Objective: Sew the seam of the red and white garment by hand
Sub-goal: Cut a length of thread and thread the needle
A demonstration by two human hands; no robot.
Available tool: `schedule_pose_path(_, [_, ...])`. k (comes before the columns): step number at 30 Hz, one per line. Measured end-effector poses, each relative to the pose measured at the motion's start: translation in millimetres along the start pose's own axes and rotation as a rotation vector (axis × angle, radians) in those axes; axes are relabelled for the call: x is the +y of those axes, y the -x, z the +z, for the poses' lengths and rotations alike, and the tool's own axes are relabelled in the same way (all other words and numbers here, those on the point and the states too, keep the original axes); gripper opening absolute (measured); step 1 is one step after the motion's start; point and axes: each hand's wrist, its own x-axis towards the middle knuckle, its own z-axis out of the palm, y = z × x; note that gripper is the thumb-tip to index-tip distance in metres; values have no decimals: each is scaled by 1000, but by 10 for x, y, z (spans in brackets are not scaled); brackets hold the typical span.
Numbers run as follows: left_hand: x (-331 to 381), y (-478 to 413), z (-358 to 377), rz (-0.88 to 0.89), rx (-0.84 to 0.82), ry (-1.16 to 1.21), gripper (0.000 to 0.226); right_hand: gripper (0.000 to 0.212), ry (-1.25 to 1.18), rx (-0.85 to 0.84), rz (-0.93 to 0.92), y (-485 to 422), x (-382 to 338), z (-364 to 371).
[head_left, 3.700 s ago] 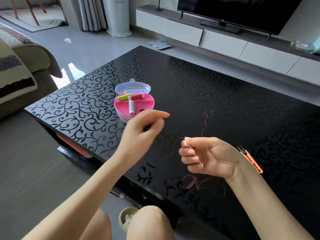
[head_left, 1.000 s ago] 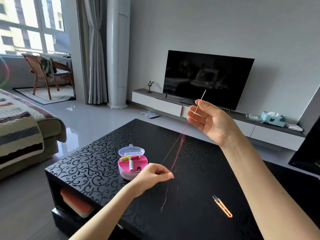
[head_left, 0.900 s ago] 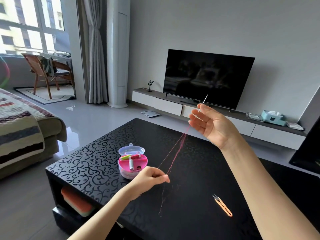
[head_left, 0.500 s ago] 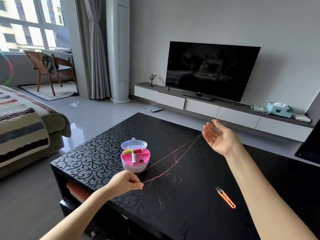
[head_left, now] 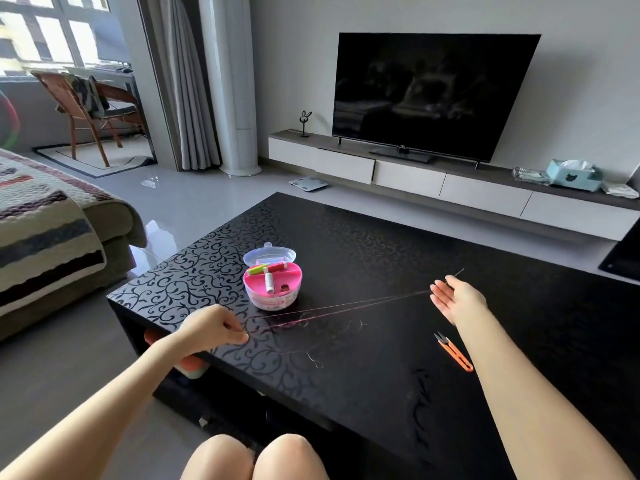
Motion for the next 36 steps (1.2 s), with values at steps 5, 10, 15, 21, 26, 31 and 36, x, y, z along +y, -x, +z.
schedule_pose_path(5, [-82, 37, -4, -26, -16, -102, 17, 20, 121, 211, -32, -190, 148, -78])
schedule_pose_path(10, [-162, -16, 49, -66, -37, -140, 17, 21, 87, 262, -17, -356, 200, -114])
schedule_pose_path(15, [-275, -56, 90, -115, -72, -104, 20, 35, 132, 136, -61, -540, 249, -183])
schedule_pose_path(21, [-370, -117, 134, -170, -121, 13, 21, 26, 158, 229, -23, -758, 237, -151])
schedule_pose_path(26, [-327, -177, 159, -145, -172, 308, 17, 40, 176, 24, -25, -803, 340, -89])
schedule_pose_path(31, [-287, -190, 159, -138, -167, 402, 15, 34, 88, 124, 78, -986, 321, 42])
schedule_pose_path(36, [-535, -220, 207, -172, -168, 299, 20, 26, 41, 173, 67, -1062, 268, 10])
